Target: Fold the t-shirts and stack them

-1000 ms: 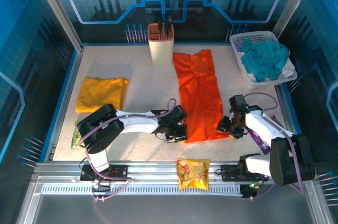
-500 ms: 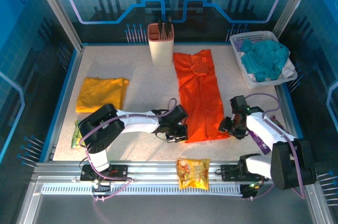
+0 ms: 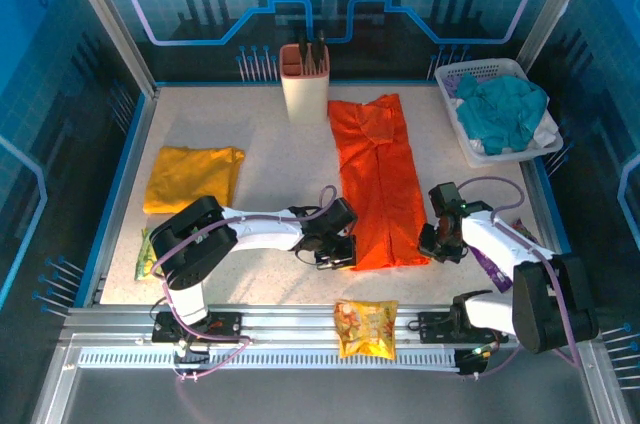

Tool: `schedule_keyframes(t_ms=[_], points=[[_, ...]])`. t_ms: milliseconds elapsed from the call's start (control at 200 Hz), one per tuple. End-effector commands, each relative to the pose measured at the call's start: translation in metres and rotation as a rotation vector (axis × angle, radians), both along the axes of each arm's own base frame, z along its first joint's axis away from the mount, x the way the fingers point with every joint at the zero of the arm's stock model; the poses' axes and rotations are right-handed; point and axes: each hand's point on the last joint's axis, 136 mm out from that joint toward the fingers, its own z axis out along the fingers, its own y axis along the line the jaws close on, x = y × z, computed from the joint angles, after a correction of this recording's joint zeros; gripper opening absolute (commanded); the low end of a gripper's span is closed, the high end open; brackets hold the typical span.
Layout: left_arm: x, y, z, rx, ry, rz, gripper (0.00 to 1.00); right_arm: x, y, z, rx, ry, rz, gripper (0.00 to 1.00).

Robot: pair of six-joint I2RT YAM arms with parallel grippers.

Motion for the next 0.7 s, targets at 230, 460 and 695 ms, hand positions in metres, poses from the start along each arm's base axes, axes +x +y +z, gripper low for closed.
schedule_keyframes(t_ms=[230,460,695], points=[[-0.028,0.015,-0.002,0.059,0.062,-0.068,0.00,-0.019,0.009,0.016,0.021,-0.001,0.018,0.00],[-0.051,0.046,0.005,0.097,0.078,-0.056,0.00,-0.038,0.005,0.034,-0.046,-0.025,0.032,0.00],[-0.051,0.036,0.039,0.034,0.029,-0.056,0.00,-0.042,0.010,0.053,-0.049,-0.083,0.037,0.00]])
